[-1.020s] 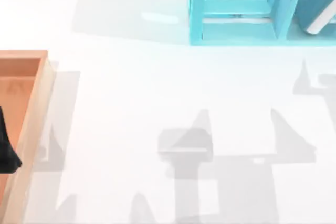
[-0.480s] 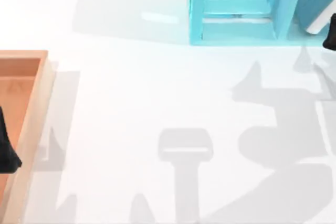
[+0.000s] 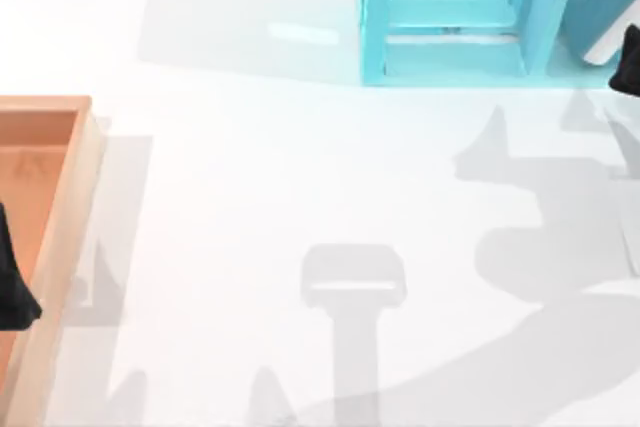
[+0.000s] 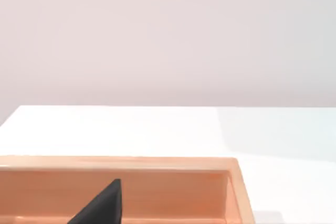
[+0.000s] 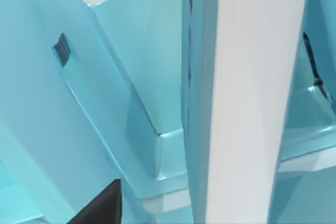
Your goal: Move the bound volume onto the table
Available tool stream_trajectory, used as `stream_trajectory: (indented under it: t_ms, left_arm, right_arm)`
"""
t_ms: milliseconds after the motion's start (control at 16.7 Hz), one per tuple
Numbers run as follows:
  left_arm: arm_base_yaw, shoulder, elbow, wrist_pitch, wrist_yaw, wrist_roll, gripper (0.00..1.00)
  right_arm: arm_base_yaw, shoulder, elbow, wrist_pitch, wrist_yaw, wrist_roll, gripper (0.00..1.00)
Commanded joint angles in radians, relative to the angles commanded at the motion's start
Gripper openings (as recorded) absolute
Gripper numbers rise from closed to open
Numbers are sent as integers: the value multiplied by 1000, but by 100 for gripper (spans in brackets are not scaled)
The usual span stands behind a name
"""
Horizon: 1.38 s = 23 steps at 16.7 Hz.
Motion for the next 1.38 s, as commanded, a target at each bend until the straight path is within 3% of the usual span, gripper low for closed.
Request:
stream_trajectory:
  t_ms: [300, 840, 1200, 1380]
  left_arm:
    - [0, 0, 0, 0, 0, 0, 100]
    - [0, 0, 0, 0, 0, 0, 100]
    - [0, 0, 0, 0, 0, 0, 100]
    - [0, 0, 0, 0, 0, 0, 100]
  right_arm:
    - [7, 36, 64, -28, 7, 0, 100]
    - [29, 241, 441, -200, 32, 1, 100]
    - [31, 257, 473, -216, 35, 1, 100]
    - [31, 257, 473, -216, 35, 1, 77]
